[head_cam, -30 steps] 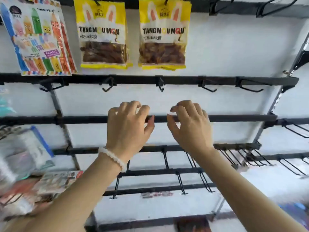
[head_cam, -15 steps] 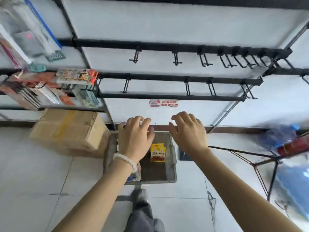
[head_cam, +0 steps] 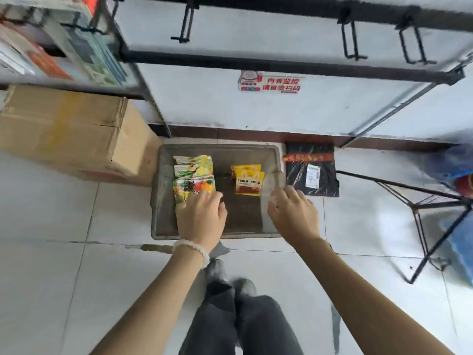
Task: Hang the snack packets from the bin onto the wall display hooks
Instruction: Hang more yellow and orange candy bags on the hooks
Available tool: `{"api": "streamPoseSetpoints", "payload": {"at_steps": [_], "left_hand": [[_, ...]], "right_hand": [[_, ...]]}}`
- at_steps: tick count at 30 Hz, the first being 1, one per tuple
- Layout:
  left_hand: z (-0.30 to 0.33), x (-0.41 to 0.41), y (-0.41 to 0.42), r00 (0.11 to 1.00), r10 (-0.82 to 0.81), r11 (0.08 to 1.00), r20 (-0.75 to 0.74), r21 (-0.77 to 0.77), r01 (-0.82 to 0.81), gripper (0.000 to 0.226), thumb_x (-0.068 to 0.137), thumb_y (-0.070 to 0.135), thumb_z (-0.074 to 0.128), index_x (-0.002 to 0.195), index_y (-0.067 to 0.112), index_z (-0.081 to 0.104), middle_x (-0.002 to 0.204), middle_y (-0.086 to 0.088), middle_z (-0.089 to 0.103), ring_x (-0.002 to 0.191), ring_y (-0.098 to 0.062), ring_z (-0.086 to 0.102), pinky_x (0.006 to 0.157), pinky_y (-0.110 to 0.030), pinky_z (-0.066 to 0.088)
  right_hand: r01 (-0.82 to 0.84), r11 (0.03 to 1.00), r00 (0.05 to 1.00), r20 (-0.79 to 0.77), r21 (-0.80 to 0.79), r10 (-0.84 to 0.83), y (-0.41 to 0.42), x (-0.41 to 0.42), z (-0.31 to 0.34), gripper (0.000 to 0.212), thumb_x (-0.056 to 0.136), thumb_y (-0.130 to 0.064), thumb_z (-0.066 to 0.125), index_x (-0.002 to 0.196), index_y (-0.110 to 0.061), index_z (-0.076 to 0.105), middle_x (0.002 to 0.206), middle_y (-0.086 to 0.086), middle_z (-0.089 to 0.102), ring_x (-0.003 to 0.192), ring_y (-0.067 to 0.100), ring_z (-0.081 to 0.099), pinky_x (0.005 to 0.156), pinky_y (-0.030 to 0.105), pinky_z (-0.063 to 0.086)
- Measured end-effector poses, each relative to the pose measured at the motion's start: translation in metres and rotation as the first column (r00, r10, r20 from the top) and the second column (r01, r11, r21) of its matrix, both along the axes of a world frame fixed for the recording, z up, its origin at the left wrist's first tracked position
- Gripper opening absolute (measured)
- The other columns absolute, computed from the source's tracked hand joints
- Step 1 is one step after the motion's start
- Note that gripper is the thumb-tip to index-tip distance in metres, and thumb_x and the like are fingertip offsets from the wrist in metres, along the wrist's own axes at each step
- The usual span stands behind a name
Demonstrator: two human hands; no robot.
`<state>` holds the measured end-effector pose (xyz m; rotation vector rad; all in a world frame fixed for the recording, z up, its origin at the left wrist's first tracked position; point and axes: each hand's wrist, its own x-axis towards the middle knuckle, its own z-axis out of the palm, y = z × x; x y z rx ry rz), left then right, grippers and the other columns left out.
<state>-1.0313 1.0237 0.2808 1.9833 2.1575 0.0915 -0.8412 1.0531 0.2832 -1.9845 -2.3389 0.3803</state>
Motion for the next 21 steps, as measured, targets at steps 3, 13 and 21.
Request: {"api": "streamPoseSetpoints", "payload": {"at_steps": [3, 13, 21], "left_hand": [[-0.056, -0.009, 0.012, 1.000, 0.022, 0.999, 0.008, -0.039, -0.021, 0.025, 0.091, 0.029, 0.045, 0.106, 0.022, 0.064, 0.094, 0.000, 0.067, 0.087, -0.023, 0.060, 0.065, -0.032, 0.044], [-0.298, -0.015, 0.084, 0.998, 0.058, 0.982, -0.015, -0.178, -0.059, 0.031, 0.094, 0.035, 0.039, 0.117, 0.023, 0.056, 0.107, -0.004, 0.062, 0.100, -0.028, 0.056, 0.069, -0.038, 0.045], [-0.448, 0.003, 0.165, 1.000, -0.017, 0.992, -0.012, -0.127, 0.015, 0.035, 0.092, 0.036, 0.043, 0.123, 0.023, 0.054, 0.111, -0.005, 0.061, 0.105, -0.028, 0.052, 0.077, -0.038, 0.043]], "right_hand": [[0.011, 0.995, 1.000, 0.002, -0.096, -0.011, 0.011, -0.009, -0.056, 0.021, 0.090, -0.026, 0.048, 0.099, -0.012, 0.061, 0.103, 0.007, 0.061, 0.090, 0.031, 0.059, 0.069, 0.036, 0.046], [0.027, 0.984, 1.000, 0.008, -0.177, -0.026, 0.088, -0.004, -0.288, 0.029, 0.094, -0.031, 0.042, 0.114, -0.015, 0.056, 0.115, 0.005, 0.057, 0.104, 0.027, 0.053, 0.069, 0.035, 0.045], [0.027, 0.984, 1.000, 0.004, -0.178, -0.027, 0.159, -0.004, -0.428, 0.038, 0.091, -0.029, 0.049, 0.127, -0.014, 0.048, 0.133, 0.007, 0.047, 0.119, 0.030, 0.044, 0.090, 0.042, 0.040]]}}
